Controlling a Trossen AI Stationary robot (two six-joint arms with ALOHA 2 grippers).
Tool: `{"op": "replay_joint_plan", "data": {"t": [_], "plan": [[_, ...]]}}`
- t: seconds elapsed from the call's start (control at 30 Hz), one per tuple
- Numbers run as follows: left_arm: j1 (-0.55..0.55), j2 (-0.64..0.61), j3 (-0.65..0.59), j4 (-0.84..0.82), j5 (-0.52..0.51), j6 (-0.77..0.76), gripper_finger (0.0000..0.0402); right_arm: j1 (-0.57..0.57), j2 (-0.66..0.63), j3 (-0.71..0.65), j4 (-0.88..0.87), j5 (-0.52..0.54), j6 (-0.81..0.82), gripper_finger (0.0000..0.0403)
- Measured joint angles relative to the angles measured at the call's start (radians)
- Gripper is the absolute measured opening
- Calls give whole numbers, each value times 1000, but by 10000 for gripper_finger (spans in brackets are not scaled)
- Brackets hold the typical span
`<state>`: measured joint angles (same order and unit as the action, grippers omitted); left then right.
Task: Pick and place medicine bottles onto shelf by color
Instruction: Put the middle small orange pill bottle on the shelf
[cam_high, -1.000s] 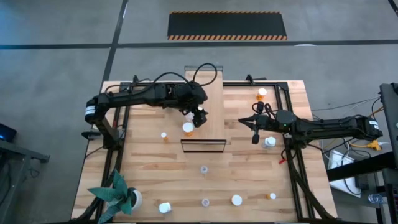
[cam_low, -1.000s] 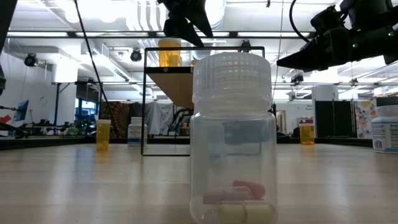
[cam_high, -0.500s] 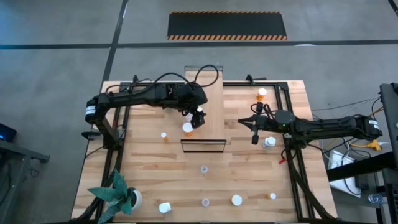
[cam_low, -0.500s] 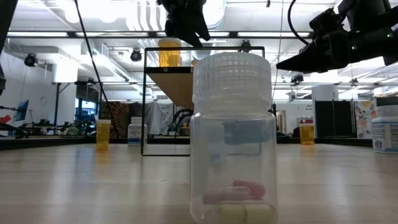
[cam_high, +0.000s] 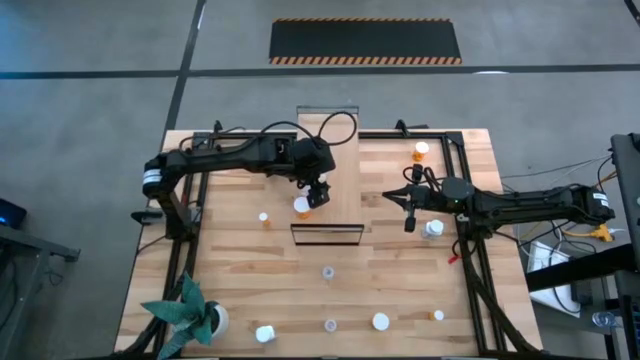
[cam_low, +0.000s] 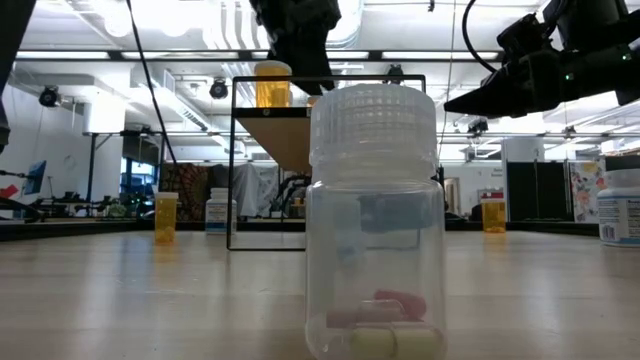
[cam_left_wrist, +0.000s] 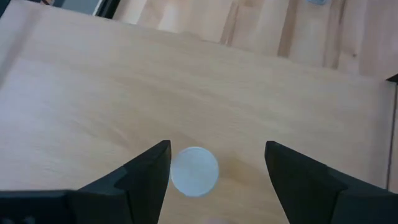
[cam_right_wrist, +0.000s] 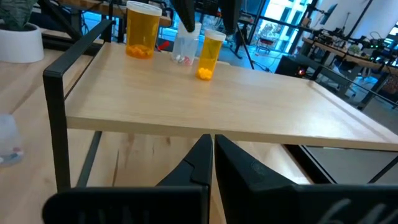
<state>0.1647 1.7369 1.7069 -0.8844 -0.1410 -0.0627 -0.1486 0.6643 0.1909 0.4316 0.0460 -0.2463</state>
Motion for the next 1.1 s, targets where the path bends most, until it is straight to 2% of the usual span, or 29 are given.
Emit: {"op": "replay_joint_plan", "data": {"t": [0.33, 0.83, 1.1], "plan": [[13, 12, -1, -17, -3, 18, 238, 0, 0, 0, -1, 0, 0, 9], [27, 9, -12, -39, -2, 54, 108, 0, 0, 0, -4, 0, 0, 9], [42, 8, 6, -37, -29, 74, 92, 0, 0, 0, -8, 0, 0, 9]]}}
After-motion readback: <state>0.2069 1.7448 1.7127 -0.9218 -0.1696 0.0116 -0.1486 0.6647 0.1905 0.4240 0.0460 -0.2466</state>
